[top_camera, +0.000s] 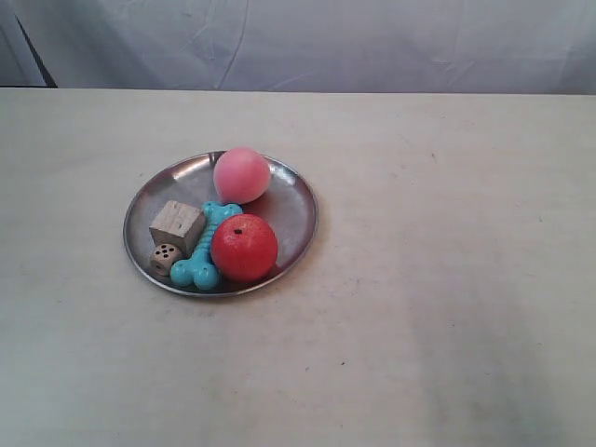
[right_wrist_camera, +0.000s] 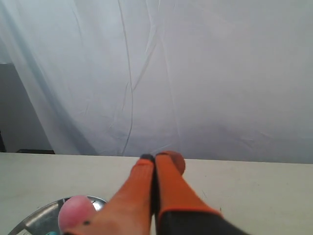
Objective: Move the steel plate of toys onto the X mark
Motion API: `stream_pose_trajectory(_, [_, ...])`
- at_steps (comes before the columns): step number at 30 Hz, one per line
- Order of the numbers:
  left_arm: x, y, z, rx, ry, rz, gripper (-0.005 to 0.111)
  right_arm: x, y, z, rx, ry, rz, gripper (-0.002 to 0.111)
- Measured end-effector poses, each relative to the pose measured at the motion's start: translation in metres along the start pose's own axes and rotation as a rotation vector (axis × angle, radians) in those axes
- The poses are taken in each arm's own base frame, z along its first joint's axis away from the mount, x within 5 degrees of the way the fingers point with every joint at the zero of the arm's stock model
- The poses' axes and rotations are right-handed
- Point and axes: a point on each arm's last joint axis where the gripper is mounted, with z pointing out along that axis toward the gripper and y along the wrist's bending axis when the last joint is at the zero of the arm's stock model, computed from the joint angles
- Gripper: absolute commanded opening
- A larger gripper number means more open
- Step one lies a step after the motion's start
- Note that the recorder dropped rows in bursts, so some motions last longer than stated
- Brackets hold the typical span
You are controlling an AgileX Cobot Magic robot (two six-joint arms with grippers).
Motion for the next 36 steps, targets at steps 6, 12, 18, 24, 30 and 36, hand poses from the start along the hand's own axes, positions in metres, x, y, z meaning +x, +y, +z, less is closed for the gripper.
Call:
stream_pose_trajectory(6, [0.001, 0.000, 0.000, -0.004, 0.015, 0.006, 0.000, 0.012, -0.002, -0.018, -0.004, -0.051, 0.003, 0.000])
stream_pose_trajectory(12, [0.002, 0.000, 0.000, -0.002, 0.016, 0.006, 0.000, 0.066, -0.013, -0.050, 0.008, -0.169, 0.003, 0.000])
stream_pose_trajectory(18, [0.002, 0.000, 0.000, 0.000, 0.017, 0.006, 0.000, 0.114, -0.025, -0.051, 0.115, -0.051, 0.005, 0.000])
stream_pose_trajectory(24, [0.002, 0.000, 0.000, 0.003, 0.020, 0.004, 0.000, 0.135, -0.027, -0.052, 0.184, 0.146, 0.031, 0.000])
stream_pose_trajectory(30, [0.002, 0.001, 0.000, -0.002, 0.017, 0.004, 0.000, 0.136, -0.027, -0.052, 0.184, 0.159, 0.032, 0.000])
stream_pose_trajectory(36, [0.004, -0.002, 0.000, 0.025, 0.033, 0.004, 0.000, 0.136, -0.027, -0.052, 0.184, 0.159, 0.032, 0.000])
